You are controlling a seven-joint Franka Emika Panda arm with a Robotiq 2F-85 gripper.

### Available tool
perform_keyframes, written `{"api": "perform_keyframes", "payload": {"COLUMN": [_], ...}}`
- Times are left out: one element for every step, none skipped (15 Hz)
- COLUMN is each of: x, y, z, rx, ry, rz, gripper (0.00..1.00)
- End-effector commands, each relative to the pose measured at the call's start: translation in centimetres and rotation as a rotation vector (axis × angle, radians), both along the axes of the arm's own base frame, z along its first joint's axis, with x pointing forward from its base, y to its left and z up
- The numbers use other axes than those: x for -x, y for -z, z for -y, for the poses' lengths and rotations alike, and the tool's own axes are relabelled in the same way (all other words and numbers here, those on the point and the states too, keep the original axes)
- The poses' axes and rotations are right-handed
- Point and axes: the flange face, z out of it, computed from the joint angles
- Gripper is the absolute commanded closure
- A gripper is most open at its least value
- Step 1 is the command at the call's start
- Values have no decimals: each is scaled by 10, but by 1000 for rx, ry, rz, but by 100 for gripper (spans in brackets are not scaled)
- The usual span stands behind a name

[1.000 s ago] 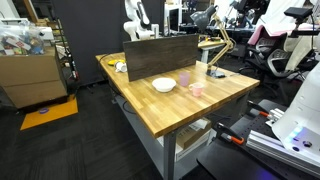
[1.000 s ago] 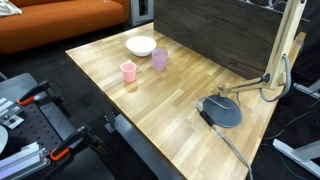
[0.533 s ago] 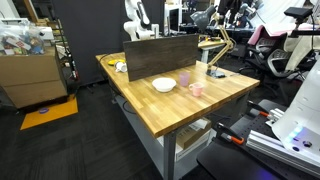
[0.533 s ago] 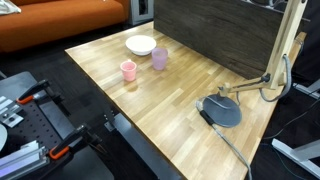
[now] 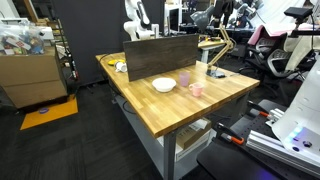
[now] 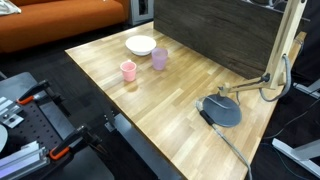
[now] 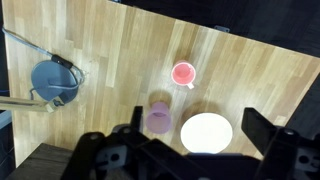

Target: Pour the contents of the mug into the cup

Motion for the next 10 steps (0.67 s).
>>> {"api": "perform_keyframes", "payload": {"x": [-4,-9,-13,-18,-22,-25,-28,-31,-35,-39], "y": [2,4,5,6,9,16,25,35,47,59], "z": [-3,-9,-19,-34,-49,-66,-80,-91,-100,-107], "rx": [3,10,26,65,89,129,159,184,193,185], "ry": [-4,-24,-59,-109,-159,-215,-264,-305,-331,-345], "rz": [4,3,2,3,3,-2,-16,-27,-45,-65], "gripper": [0,0,0,0,0,0,0,0,0,0]}}
